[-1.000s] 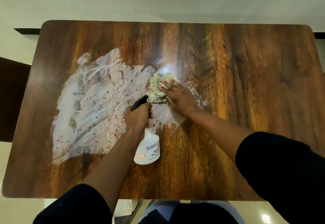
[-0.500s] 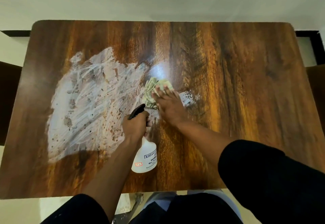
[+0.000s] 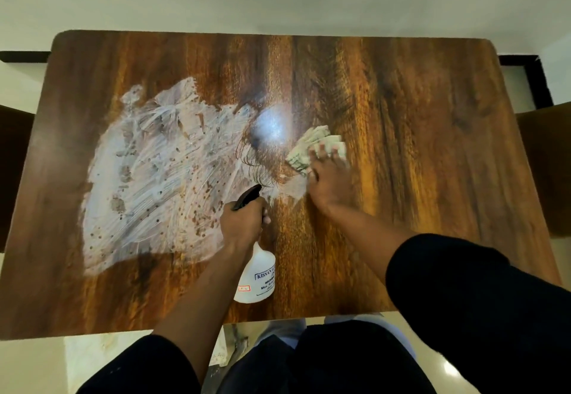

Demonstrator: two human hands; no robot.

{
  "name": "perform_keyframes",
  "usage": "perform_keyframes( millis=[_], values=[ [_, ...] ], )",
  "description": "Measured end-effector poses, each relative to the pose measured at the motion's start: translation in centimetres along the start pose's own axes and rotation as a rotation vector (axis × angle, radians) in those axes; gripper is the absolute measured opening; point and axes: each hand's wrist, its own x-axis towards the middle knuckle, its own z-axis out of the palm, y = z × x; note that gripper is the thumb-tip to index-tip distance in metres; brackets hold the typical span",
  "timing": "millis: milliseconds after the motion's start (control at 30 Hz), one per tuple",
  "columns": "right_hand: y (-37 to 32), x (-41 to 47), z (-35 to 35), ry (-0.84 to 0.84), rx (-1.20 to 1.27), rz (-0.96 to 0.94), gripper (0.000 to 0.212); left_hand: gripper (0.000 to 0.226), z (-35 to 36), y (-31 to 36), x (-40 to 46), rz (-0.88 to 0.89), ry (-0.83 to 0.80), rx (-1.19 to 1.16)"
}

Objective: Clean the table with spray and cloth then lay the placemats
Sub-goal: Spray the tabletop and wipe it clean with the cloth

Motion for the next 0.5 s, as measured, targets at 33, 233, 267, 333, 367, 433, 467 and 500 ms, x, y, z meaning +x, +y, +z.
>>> perform_keyframes(
  millis=[33, 233, 267, 333, 367, 433, 467, 500],
  values=[
    [-0.4, -1.1, 0.4, -0.035, -0.015, -0.096, 0.058, 0.047, 0.1, -0.1, -0.2, -0.003, -0.003, 0.016],
    [3.9, -2.7, -0.6, -0.202, -0.015, -0.529, 0.057, 0.024, 0.6, -0.5, -0.6, -0.009, -0.013, 0.046],
    [4.9, -2.4, -1.0, -0.178, 0.019, -0.466, 0.057, 0.023, 0.7, -0.6, -0.7, -0.006, -0.019, 0.045],
    [7.2, -1.8, -2.2, -0.107, 0.098, -0.228, 0.055, 0.023, 0.8, -0.7, -0.9, -0.002, -0.03, 0.054],
    [8.4, -1.5, -2.7, -0.064, 0.131, -0.108, 0.055, 0.025, 0.8, -0.8, -1.0, 0.0, -0.034, 0.06],
    [9.9, -1.1, -3.1, 0.002, 0.158, 0.062, 0.053, 0.025, 0.9, -1.0, -1.2, -0.001, -0.039, 0.07],
    [10.0, -1.1, -3.1, 0.012, 0.146, 0.107, 0.053, 0.025, 0.9, -1.1, -1.3, 0.002, -0.036, 0.074],
    [9.5, -1.3, -2.9, 0.012, 0.134, 0.144, 0.053, 0.025, 0.9, -1.3, -1.4, 0.001, -0.03, 0.074]
  ],
)
